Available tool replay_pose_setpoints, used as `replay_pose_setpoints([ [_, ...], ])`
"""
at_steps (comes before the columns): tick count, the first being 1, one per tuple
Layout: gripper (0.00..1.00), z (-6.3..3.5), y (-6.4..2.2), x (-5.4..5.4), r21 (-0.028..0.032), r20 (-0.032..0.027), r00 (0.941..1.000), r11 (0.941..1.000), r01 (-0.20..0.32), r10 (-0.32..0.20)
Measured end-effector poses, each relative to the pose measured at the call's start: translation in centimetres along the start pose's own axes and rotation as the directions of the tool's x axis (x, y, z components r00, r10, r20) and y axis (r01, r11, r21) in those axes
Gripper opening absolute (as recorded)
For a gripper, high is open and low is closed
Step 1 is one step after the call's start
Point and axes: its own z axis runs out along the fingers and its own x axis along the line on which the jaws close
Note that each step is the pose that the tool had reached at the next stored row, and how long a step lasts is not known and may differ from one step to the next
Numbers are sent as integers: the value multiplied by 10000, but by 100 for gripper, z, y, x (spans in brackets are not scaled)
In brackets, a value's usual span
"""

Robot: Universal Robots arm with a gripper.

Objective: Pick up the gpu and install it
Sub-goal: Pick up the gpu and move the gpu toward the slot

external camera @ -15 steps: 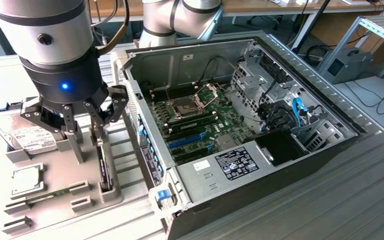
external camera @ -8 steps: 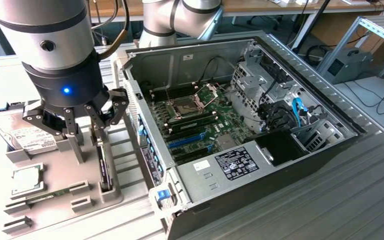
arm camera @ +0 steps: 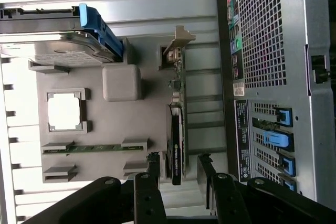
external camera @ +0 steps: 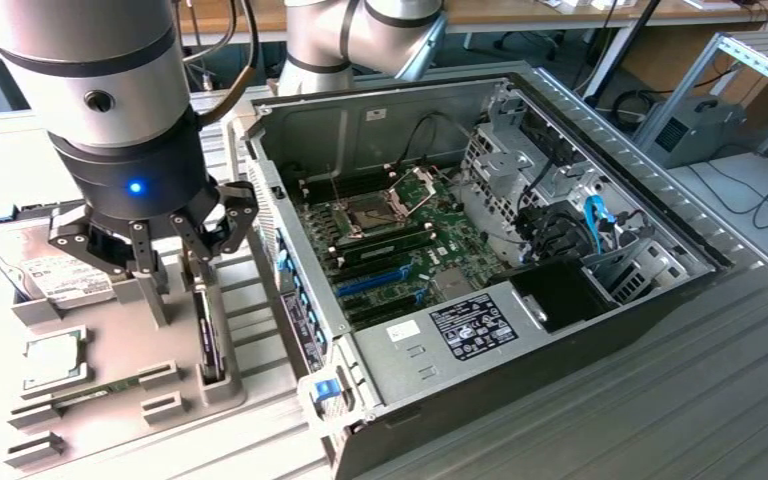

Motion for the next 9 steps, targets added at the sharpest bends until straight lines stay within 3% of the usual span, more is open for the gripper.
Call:
replay_pose_setpoints([
  [9, 42, 49, -2, 1, 0, 0, 10000, 10000, 0, 0],
])
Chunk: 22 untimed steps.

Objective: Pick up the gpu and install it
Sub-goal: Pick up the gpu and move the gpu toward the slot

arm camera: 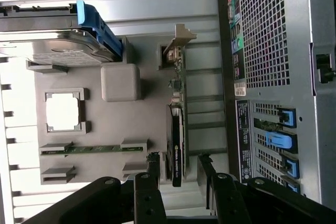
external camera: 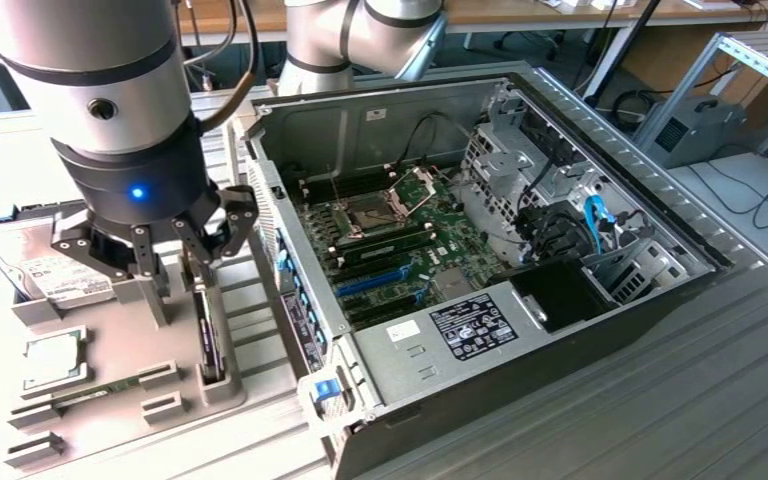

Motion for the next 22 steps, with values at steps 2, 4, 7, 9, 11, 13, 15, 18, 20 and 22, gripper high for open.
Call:
replay_pose_setpoints([
  [2, 42, 10, 0, 0, 0, 0, 10000, 10000, 0, 0],
  [4, 42, 24, -1, 1, 0, 0, 10000, 10000, 0, 0],
  [7, 42, 43, -2, 1, -1, 1, 10000, 10000, -1, 1],
  [9, 42, 55, -2, 1, 0, 0, 10000, 10000, -1, 1],
  [11, 42, 66, -3, 1, 0, 1, 10000, 10000, 0, 0],
  [13, 42, 77, -3, 1, 0, 0, 10000, 10000, 0, 0],
  [15, 42, 91, -4, 1, 0, 0, 10000, 10000, 0, 0],
  [18, 42, 111, -4, 1, 0, 0, 10000, 10000, 0, 0],
  [20, 42, 125, -4, 1, 0, 1, 10000, 10000, 0, 0],
  [22, 42, 139, -3, 1, 0, 0, 10000, 10000, 1, -1],
])
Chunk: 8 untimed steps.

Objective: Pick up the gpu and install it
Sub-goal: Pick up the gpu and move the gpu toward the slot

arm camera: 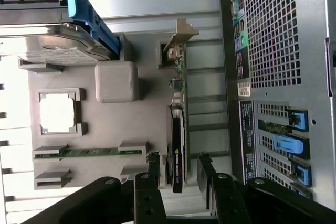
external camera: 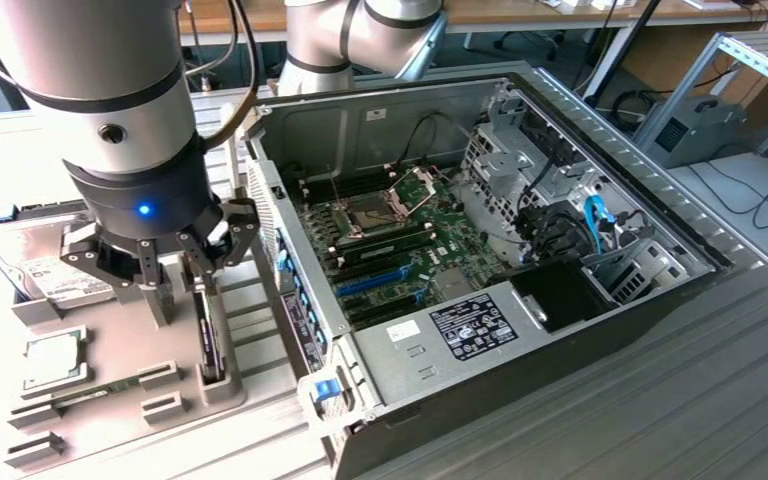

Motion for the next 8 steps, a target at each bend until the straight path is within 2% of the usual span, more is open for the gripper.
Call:
replay_pose_setpoints([
  [8, 42, 52, 63, 6, 6, 0, 10000, 10000, -2, 2],
])
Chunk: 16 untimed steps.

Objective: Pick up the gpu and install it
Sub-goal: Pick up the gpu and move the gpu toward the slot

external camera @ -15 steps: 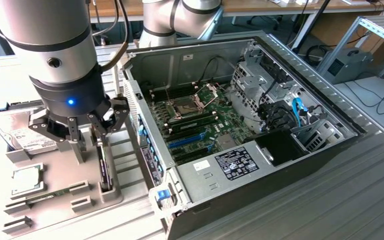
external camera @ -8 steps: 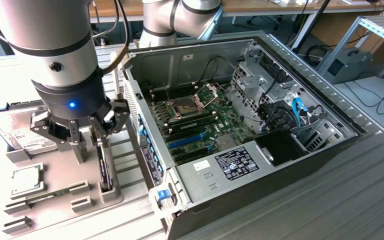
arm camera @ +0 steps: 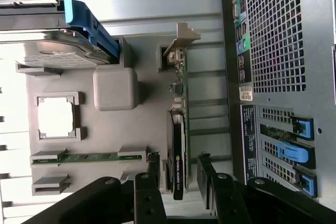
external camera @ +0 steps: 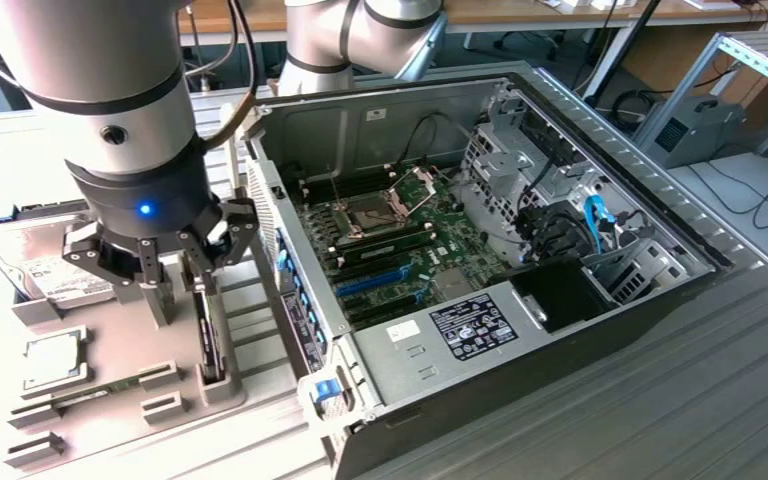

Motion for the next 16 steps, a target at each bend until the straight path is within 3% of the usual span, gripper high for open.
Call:
replay_pose_setpoints([
  [1, 42, 17, 31, 1, 30, 3, 10000, 10000, 2, -2],
  [5, 42, 43, 90, -13, 289, 23, 10000, 9996, 16, -16],
  [7, 42, 52, 107, -24, 372, 28, 10000, 9993, 47, -48],
  [9, 42, 61, 118, -35, 408, 27, 9999, 9991, 95, -97],
  [16, 42, 97, 130, -51, 443, 16, 9992, 9982, 404, -405],
])
